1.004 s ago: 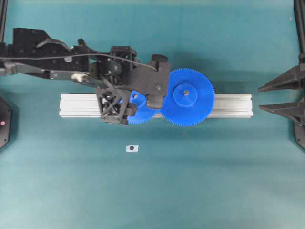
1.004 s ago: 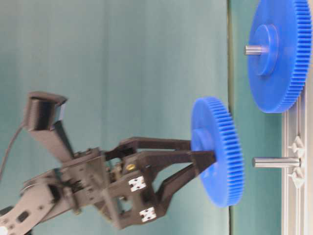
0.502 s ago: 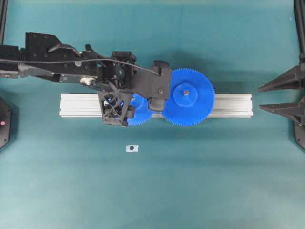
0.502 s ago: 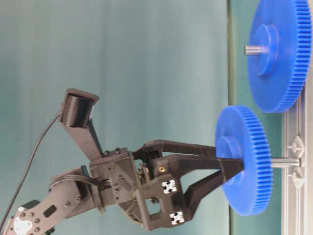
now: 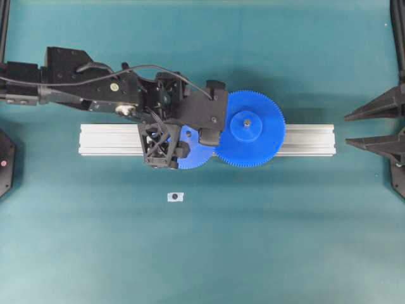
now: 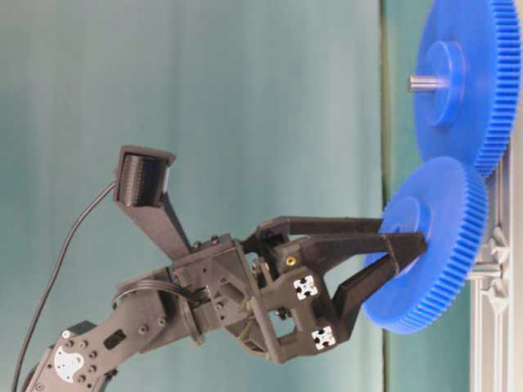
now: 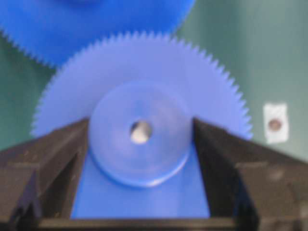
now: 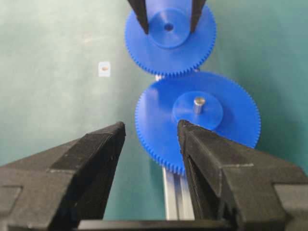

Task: Insert the small gear onto the shaft.
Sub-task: 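Align the gear bore with the shaft and push it on, meshing teeth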

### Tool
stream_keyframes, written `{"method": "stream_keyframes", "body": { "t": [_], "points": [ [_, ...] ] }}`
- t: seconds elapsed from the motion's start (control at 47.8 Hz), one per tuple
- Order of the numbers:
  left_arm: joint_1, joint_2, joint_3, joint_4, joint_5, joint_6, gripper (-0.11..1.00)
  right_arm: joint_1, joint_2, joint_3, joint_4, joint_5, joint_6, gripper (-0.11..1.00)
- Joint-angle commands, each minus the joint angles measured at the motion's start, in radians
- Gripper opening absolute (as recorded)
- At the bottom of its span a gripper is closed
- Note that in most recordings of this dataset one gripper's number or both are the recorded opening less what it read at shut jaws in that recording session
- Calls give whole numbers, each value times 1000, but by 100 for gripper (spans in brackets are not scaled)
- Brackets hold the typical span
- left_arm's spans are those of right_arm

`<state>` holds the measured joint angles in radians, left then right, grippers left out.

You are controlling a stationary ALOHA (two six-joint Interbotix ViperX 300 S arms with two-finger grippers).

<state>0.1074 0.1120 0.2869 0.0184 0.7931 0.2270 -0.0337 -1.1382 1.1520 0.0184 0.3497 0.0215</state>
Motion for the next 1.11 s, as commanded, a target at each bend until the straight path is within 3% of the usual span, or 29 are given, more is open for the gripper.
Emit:
{"method": "stream_keyframes", "body": {
  "t": [0.0,0.356,1.088],
  "points": [
    [18,-20,6,5,49,-2,71,-2,3,-17,-2,-5,5,60],
    [18,-58,14,3,114,-2,71,-2,2,-17,-2,-5,5,60],
    [51,-20,-28,3,81,8,71,-2,2,-12,-2,-5,5,60]
  ]
}}
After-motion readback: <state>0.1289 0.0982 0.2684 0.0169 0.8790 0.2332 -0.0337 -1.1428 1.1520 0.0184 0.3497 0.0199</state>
